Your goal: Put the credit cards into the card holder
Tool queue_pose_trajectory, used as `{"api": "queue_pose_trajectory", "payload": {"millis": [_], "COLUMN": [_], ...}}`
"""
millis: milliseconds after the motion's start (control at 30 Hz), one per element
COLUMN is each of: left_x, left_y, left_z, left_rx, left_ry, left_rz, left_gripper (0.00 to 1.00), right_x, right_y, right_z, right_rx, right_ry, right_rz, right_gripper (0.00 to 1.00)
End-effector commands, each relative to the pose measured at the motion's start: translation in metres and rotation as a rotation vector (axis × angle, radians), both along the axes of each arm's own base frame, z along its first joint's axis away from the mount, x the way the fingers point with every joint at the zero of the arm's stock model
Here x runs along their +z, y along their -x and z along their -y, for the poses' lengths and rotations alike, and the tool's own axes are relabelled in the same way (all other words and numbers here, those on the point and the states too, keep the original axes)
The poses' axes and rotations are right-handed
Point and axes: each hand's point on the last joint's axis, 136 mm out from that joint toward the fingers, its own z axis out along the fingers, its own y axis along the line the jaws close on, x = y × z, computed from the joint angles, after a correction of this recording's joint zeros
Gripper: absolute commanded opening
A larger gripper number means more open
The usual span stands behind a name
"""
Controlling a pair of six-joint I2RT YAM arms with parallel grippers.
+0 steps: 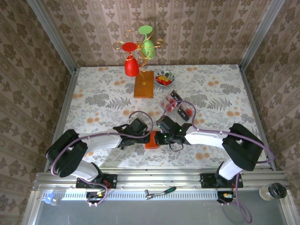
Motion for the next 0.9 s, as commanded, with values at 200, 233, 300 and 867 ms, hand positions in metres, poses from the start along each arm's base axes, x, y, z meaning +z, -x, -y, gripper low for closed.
{"api": "queue_pose_trajectory", "payload": {"millis": [200, 233, 300, 867], "left_x": [0.007, 0.009, 0.013, -0.017], "left_y": [0.005, 0.005, 0.005, 0.016], "left_z": [-0.001, 0.0, 0.004, -0.003], "left_rx": [-0.008, -0.011, -0.02, 0.001], "left_ry": [-0.008, -0.002, 0.011, -0.03], "left_rz": [-0.007, -0.004, 0.004, -0.028], "left_gripper": [1.0, 1.0, 1.0, 1.0], "right_x": [-0.034, -0.035, -0.035, -0.022], "right_y": [0.01, 0.01, 0.01, 0.008], "right_z": [0.007, 0.007, 0.007, 0.007], "right_rx": [0.008, 0.007, 0.006, 0.002], "right_ry": [0.05, 0.049, 0.049, 0.031], "right_rz": [-0.067, -0.068, -0.068, -0.049], "right_gripper": [0.08, 0.08, 0.08, 0.08]}}
